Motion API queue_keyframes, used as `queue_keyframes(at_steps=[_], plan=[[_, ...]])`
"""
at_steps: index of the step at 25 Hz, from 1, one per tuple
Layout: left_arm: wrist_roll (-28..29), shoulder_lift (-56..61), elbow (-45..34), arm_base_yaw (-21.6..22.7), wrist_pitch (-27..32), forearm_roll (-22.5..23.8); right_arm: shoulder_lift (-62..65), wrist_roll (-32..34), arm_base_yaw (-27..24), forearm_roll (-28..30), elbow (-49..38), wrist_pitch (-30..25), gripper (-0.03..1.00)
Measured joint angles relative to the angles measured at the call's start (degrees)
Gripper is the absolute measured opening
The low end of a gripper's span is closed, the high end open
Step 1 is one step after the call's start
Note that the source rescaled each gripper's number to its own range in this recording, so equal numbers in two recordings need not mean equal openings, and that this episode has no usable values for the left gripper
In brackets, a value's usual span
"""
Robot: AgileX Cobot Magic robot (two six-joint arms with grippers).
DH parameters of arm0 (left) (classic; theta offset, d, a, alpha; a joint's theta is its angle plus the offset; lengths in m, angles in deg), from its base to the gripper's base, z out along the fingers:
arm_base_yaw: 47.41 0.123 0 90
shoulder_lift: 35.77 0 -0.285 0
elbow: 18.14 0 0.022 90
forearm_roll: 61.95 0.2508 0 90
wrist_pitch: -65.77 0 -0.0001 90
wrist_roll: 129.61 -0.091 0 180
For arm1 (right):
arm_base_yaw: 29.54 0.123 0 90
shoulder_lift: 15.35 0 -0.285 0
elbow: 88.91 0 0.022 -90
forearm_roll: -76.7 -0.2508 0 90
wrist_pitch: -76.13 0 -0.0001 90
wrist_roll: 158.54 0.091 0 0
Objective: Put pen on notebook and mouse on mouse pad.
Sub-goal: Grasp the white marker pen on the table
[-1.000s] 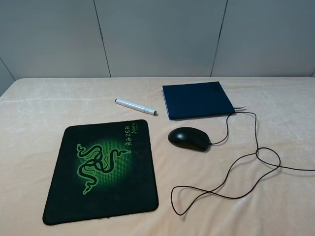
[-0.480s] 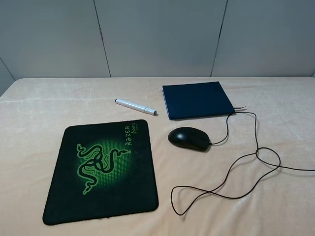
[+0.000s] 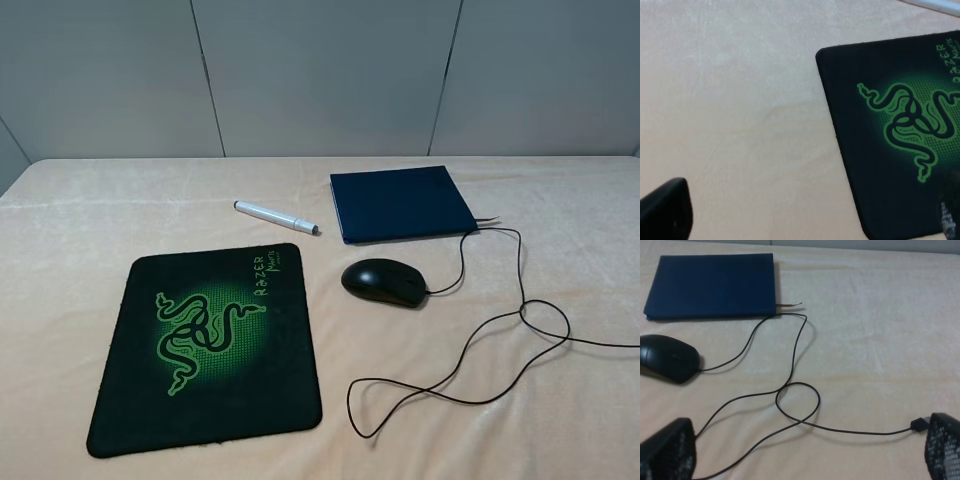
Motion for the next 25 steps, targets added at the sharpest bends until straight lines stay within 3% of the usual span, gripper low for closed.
queue_keyframes(at_steps=[25], plan=[[0.0,0.0,0.0,0.0,0.0,0.0,0.0,0.0,0.0,-0.1,0.0,0.0,1.0]])
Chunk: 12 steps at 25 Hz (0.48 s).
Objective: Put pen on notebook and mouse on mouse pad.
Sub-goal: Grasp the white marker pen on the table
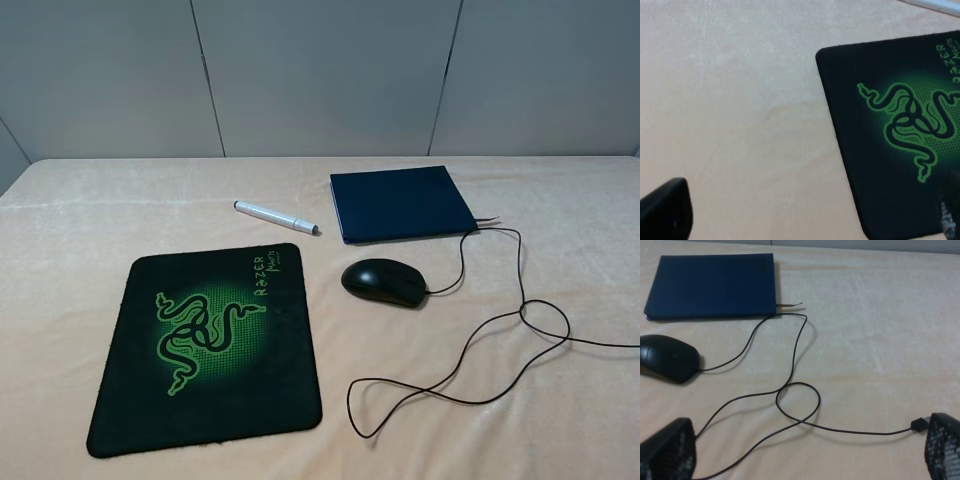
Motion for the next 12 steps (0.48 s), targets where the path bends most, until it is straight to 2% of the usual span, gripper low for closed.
queue_keyframes(at_steps=[5,12], plan=[[0.0,0.0,0.0,0.0,0.0,0.0,-1.3,0.0,0.0,-1.5,0.9,-0.6,1.0],[0.0,0.0,0.0,0.0,0.0,0.0,-17.1,-1.0,0.0,-1.9,11.5,-1.4,1.0]])
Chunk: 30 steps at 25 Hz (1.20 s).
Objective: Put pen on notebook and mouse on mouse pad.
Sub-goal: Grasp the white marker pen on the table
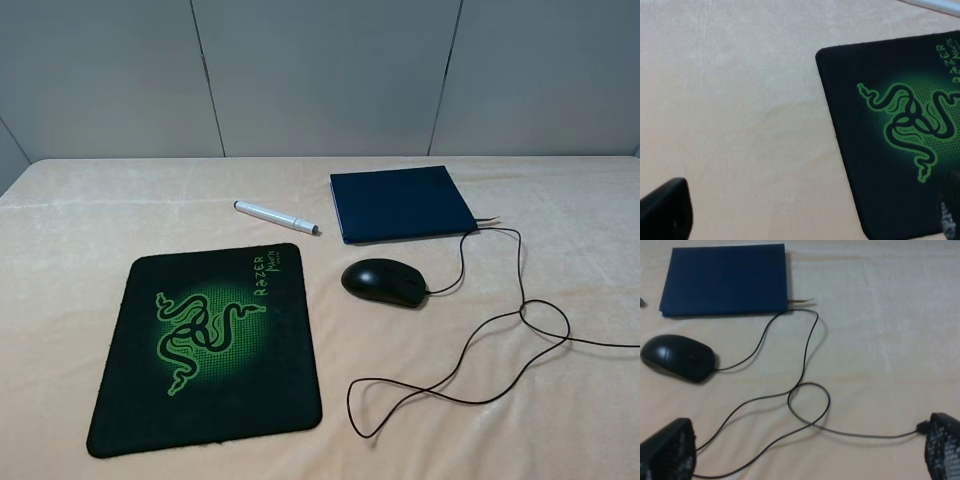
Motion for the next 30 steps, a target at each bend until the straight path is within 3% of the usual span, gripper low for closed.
queue_keyframes(at_steps=[10,20,30], plan=[[0.0,0.0,0.0,0.0,0.0,0.0,-26.5,-11.1,0.4,-2.4,14.1,0.2,1.0],[0.0,0.0,0.0,0.0,0.0,0.0,-49.3,-16.3,13.3,-3.2,24.8,5.0,1.0],[0.0,0.0,0.0,0.0,0.0,0.0,-69.9,-20.0,21.9,-3.0,40.4,6.2,1.0]])
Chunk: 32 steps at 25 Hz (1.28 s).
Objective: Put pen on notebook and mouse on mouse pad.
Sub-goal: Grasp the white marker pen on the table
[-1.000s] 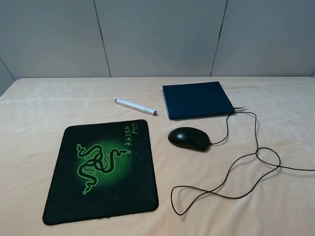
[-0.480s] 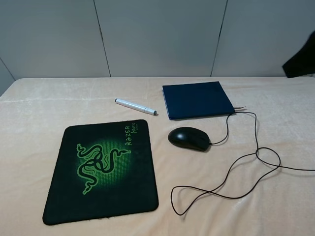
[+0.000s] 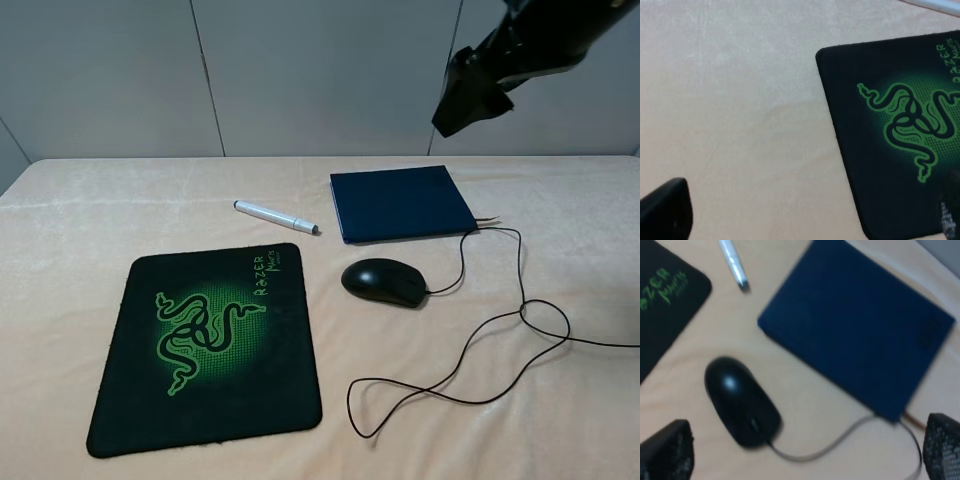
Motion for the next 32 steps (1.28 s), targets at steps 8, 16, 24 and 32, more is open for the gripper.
queue_keyframes(at_steps=[8,16,24,32], plan=[[0.0,0.0,0.0,0.0,0.0,0.0,-14.3,-2.2,5.7,0.2,12.4,-0.6,1.0],[0.0,0.0,0.0,0.0,0.0,0.0,-26.8,-3.8,9.5,0.1,23.9,-2.2,1.0],[0.0,0.0,0.0,0.0,0.0,0.0,-37.3,-4.1,10.3,-0.8,35.9,-7.1,1.0],[0.0,0.0,0.0,0.0,0.0,0.0,-45.3,-5.0,10.3,-1.7,44.0,-7.8,1.0]])
